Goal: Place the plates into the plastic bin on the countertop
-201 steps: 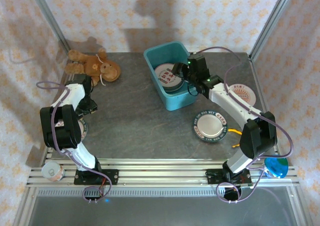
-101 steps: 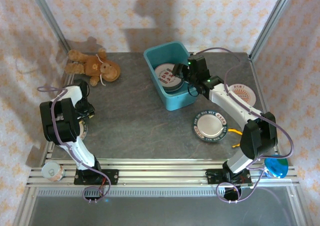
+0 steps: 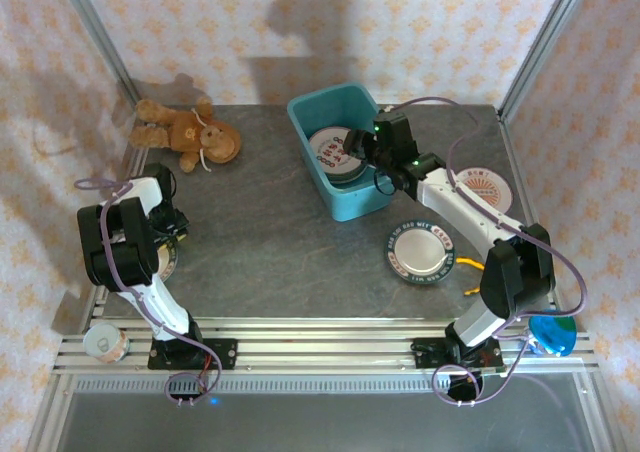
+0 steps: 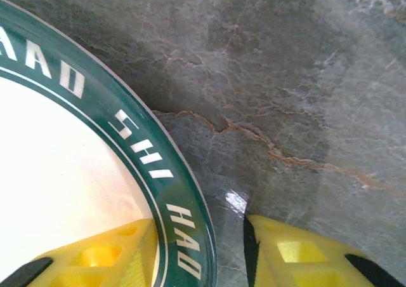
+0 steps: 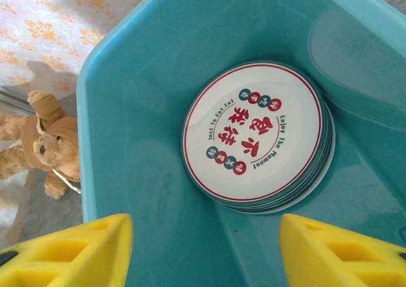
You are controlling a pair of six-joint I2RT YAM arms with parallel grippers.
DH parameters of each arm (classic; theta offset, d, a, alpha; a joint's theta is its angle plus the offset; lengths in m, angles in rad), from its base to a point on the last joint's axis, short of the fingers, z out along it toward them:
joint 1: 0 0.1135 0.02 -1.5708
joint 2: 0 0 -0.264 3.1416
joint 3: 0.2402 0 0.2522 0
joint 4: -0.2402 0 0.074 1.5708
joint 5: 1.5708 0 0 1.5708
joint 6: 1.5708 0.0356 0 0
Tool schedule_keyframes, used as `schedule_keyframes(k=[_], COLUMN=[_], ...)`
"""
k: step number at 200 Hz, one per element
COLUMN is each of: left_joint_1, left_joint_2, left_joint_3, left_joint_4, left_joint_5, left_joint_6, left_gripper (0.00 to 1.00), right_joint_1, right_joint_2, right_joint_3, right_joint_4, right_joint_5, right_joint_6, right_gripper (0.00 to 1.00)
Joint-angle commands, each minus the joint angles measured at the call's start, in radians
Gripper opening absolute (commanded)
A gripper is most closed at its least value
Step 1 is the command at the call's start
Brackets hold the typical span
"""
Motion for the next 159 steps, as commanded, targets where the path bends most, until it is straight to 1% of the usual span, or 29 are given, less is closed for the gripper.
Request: schedule_keyframes(k=[1, 50, 70, 114, 136, 159], left_joint_1=[0.025, 0.026, 0.026, 0.025, 0.025, 0.025], left_joint_2=[0.016, 0.01, 0.003, -0.023, -0.04, -0.055], left_joint_3=[-0.045, -0.044, -0.042, -0.033, -0.03, -0.029], left_joint_4=[0.004, 0.004, 0.005, 0.001, -0.006, -0.019], left_joint_5=[-0.033, -0.018, -0.009, 0.036, 0.051, 0.069], left_joint_6=[0.028, 0.032, 0.031, 0.021, 0.021, 0.023], left_gripper=[0.34, 0.24, 0.22, 0.15, 0.08, 0.06], right_joint_1=[0.008, 0.011, 0.014, 0.015, 0.016, 0.017], right_joint_2=[-0.008, 0.001, 0.005, 0.014, 0.02, 0.024], right_joint_3=[-0.01, -0.006, -0.006, 0.0, 0.006, 0.011], right_joint_4=[0.005, 0.008, 0.006, 0.006, 0.002, 0.006], right_joint_5=[0.03, 0.037, 0.039, 0.041, 0.04, 0.036], right_joint_6=[0.006, 0.01, 0.012, 0.013, 0.017, 0.018], right_gripper=[0.62, 0.62, 0.62, 0.62, 0.62, 0.62])
